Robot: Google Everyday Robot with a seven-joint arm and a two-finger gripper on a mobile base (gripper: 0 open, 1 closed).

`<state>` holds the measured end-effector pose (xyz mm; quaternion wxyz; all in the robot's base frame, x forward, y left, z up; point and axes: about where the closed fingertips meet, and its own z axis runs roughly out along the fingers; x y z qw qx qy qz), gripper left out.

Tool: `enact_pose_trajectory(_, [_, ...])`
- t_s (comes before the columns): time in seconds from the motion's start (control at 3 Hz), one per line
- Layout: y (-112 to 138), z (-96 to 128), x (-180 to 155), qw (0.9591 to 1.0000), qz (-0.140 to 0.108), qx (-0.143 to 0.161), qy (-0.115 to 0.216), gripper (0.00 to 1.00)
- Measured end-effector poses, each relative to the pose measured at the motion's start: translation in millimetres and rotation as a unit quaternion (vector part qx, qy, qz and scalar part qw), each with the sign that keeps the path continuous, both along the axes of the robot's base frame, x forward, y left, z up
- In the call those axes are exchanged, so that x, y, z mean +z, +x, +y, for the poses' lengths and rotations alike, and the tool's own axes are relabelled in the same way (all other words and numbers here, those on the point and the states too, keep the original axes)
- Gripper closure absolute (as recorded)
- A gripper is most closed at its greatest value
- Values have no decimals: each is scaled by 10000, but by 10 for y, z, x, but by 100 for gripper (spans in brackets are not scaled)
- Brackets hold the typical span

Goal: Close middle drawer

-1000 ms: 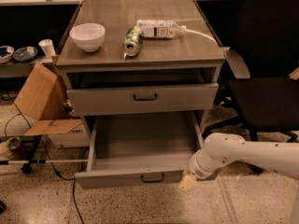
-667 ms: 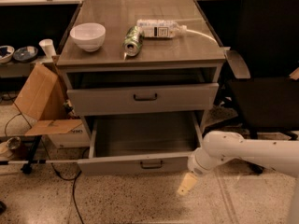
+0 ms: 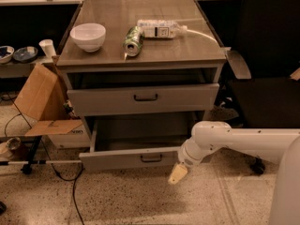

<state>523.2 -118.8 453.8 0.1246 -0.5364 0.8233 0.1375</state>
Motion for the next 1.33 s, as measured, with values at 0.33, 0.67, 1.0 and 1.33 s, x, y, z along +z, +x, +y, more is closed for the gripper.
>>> enact_pose_trajectory(0.33, [108, -101, 49, 9995, 29, -302, -66, 50])
enact_pose_trajectory(0.67, [202, -189, 82, 9987, 43, -488, -117, 73])
enact_pose_trajectory(1.0, [351, -289, 0, 9980, 44, -620, -139, 96])
enact_pose_trajectory(1.33, [521, -441, -168, 9969, 47, -773, -138, 0])
